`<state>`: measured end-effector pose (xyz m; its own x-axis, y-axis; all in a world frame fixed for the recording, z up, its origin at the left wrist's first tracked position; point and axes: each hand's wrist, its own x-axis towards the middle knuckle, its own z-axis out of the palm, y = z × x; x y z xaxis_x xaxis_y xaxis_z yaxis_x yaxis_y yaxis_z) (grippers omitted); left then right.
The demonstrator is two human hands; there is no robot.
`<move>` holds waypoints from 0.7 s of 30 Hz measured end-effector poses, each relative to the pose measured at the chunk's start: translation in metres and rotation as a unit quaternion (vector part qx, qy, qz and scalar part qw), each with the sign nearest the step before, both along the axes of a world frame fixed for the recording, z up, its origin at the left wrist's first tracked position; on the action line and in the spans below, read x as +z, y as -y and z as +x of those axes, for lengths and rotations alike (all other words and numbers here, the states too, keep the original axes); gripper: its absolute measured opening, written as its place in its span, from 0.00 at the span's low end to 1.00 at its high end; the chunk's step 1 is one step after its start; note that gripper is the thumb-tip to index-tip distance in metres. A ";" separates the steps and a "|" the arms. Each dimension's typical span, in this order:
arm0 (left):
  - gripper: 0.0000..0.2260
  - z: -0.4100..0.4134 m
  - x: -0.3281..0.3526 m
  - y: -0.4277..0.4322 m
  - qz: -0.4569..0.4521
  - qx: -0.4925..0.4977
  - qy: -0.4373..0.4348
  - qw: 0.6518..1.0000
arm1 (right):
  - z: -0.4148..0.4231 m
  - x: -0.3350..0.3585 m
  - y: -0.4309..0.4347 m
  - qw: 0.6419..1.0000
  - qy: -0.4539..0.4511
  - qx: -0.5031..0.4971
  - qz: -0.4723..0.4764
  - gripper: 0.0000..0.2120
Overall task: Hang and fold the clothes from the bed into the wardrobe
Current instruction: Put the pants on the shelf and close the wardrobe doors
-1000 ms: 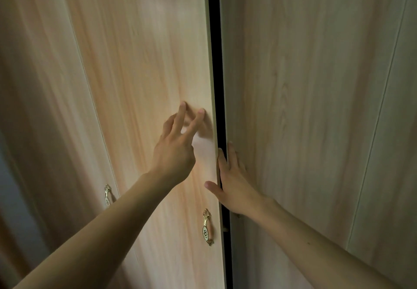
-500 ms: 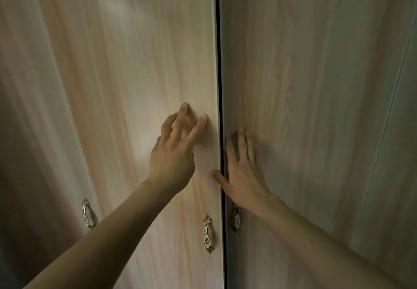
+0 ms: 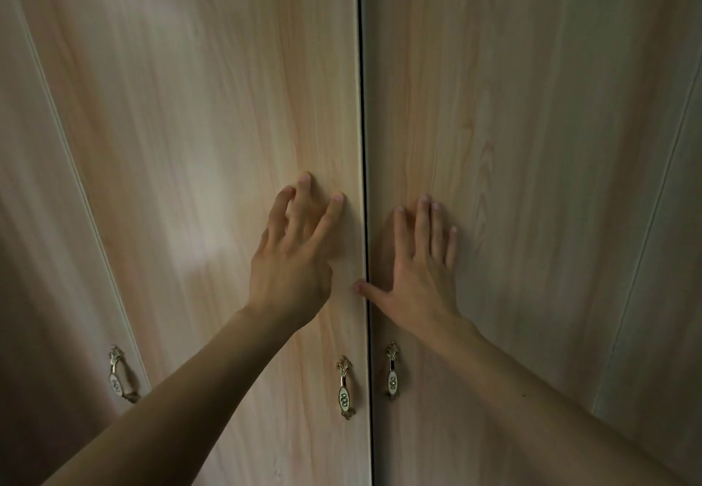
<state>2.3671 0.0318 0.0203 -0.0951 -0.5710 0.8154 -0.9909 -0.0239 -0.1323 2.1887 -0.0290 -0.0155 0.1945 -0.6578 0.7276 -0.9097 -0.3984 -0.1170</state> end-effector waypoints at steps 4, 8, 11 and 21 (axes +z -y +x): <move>0.50 0.001 -0.007 0.007 0.014 -0.001 0.012 1.000 | 0.000 -0.001 0.006 1.000 0.003 -0.005 -0.019 0.61; 0.55 0.001 -0.009 0.014 0.019 0.000 0.011 1.000 | -0.001 -0.001 0.012 0.999 0.012 0.000 -0.030 0.62; 0.56 0.002 -0.012 0.020 0.024 0.011 0.016 1.000 | 0.000 -0.004 0.016 0.999 0.027 -0.002 -0.044 0.62; 0.56 0.002 -0.016 0.036 0.026 0.012 0.003 1.000 | 0.007 -0.010 0.029 0.997 0.039 -0.007 -0.073 0.60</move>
